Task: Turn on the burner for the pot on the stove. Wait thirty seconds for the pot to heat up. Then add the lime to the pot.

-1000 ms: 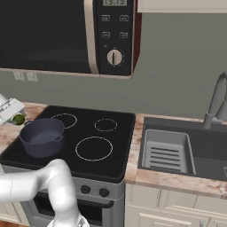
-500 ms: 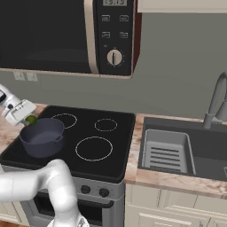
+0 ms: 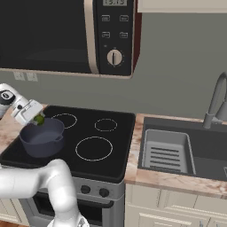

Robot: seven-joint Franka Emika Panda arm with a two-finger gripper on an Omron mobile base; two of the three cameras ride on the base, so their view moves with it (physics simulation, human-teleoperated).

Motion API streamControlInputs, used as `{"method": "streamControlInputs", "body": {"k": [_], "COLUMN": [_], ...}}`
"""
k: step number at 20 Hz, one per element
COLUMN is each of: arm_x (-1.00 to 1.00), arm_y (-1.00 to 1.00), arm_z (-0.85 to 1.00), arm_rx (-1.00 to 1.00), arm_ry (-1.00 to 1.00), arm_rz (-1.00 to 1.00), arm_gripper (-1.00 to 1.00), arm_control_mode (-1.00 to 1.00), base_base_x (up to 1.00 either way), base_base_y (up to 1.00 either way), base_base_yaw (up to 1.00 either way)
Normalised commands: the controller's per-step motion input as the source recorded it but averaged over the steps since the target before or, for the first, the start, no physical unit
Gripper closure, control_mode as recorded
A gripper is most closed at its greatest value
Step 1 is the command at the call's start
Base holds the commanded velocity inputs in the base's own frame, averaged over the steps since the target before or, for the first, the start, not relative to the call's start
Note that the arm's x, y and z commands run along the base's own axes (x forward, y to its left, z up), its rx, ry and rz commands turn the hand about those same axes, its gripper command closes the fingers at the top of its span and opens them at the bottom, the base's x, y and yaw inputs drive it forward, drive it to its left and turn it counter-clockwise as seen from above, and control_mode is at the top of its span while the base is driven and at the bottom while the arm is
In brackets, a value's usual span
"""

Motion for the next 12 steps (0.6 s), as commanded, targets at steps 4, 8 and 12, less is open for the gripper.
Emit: {"method": "streamControlInputs", "body": {"k": [4,8,12], "arm_x": [0.19,0.13,0.04], "arm_y": [0.00,0.00,0.00], "arm_z": [-0.05,-0.07,-0.02], "arm_rx": [0.00,0.00,0.00], "arm_ry": [0.00,0.00,0.00], "arm_rz": [0.00,0.00,0.00], "arm_gripper": [1.00,1.00,1.00], "arm_control_mode": [-1.00,-1.00,-1.00], "base_base_x": [0.00,0.00,0.00], "base_base_y": [0.00,0.00,0.00], "base_base_yaw": [0.00,0.00,0.00]}}
